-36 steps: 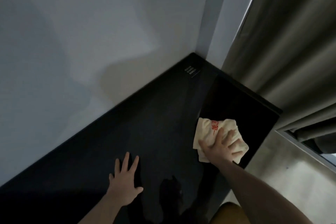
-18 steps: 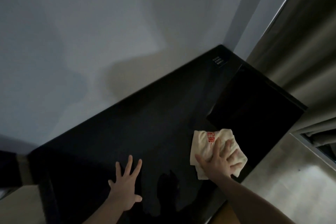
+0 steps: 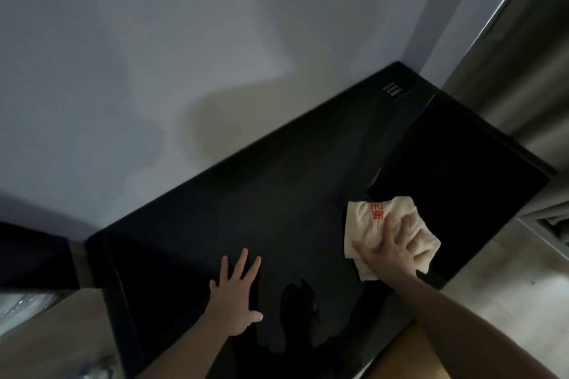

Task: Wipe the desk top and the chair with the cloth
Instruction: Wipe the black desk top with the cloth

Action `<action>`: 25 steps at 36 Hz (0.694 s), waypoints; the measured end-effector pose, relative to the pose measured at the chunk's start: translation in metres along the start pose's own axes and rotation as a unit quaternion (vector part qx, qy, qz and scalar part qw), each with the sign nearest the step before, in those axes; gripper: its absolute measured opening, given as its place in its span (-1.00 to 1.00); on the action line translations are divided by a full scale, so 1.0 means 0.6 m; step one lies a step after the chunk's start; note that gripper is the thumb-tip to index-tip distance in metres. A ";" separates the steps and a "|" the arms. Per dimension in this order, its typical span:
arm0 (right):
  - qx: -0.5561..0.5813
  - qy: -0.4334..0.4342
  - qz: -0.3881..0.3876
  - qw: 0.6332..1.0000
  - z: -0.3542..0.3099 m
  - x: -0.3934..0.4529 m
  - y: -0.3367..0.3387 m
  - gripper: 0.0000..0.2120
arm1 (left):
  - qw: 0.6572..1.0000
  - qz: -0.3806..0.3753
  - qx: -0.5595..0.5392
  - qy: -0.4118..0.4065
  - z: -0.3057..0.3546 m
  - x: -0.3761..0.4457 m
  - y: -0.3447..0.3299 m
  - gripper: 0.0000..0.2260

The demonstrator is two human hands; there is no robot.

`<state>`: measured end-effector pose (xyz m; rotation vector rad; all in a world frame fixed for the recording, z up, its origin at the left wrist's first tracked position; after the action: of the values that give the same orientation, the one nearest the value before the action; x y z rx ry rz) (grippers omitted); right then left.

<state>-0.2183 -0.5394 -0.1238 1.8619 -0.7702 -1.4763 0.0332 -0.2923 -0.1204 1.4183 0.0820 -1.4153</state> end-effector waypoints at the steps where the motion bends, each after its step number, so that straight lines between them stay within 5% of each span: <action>1: -0.002 -0.002 -0.001 1.000 -0.004 -0.011 -0.009 0.12 | 1.000 0.001 0.005 -0.005 -0.006 -0.007 -0.003 0.03; 25: -0.016 0.043 -0.047 0.998 -0.278 -0.459 -0.417 0.10 | 0.991 0.116 -0.051 -0.053 -0.359 -0.267 -0.076 -0.28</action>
<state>-0.0952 -0.1506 -0.1220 1.9485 -0.6227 -1.4458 0.1005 -0.0305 -0.0898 1.2238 -0.0763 -1.2732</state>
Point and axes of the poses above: each hand's wrist, its own x-axis towards the middle knuckle, its own y-axis out of the back of the hand, z = x × y, the point moved 5 cm from there along x, towards the middle knuckle, and after that the axes turned 12 degrees about -x, right-handed, at the moved point
